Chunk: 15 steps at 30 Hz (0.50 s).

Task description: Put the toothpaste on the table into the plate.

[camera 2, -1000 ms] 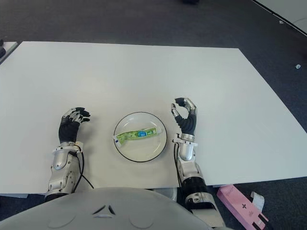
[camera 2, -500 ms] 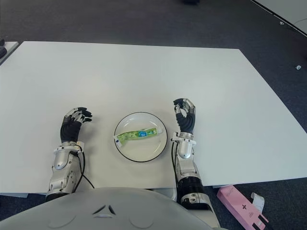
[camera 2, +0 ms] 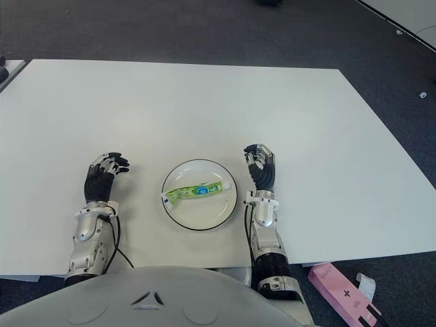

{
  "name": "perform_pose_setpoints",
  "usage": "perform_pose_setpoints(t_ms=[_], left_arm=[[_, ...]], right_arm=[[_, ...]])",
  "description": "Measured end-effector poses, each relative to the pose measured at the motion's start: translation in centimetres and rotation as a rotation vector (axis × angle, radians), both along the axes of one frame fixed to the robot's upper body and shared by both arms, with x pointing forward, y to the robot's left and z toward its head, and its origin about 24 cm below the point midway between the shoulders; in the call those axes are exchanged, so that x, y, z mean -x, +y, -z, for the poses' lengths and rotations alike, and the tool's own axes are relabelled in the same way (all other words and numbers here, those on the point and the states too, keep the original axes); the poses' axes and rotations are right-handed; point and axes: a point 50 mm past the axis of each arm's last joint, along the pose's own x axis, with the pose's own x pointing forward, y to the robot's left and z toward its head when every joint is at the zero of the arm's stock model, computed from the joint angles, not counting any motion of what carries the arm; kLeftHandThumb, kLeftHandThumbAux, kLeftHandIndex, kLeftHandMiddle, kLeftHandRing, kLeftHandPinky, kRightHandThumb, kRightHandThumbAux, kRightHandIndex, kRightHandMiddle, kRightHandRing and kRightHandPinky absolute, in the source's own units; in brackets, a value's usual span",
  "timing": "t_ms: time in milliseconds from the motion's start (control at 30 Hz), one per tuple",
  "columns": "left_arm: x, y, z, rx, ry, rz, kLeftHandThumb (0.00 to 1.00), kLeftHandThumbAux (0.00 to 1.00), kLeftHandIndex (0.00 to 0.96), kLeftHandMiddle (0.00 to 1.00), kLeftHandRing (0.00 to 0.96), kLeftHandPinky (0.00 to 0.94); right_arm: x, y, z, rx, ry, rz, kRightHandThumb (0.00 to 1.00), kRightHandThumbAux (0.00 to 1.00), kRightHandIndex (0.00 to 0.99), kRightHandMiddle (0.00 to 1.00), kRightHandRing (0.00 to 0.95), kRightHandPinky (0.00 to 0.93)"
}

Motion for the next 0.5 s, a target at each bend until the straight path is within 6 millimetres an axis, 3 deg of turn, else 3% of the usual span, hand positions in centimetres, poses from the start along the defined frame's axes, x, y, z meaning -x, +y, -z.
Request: perform_pose_setpoints(t_ms=[500], left_arm=[[0.01,-0.1,-0.04,-0.001,-0.002,0.003,0.708,0.726,0.428,0.508,0.5,0.484]], right_arm=[[0.39,-0.65,0.5,0.066,0.11,-0.072,0.701,0.732,0.428,0.487,0.476,0.459]])
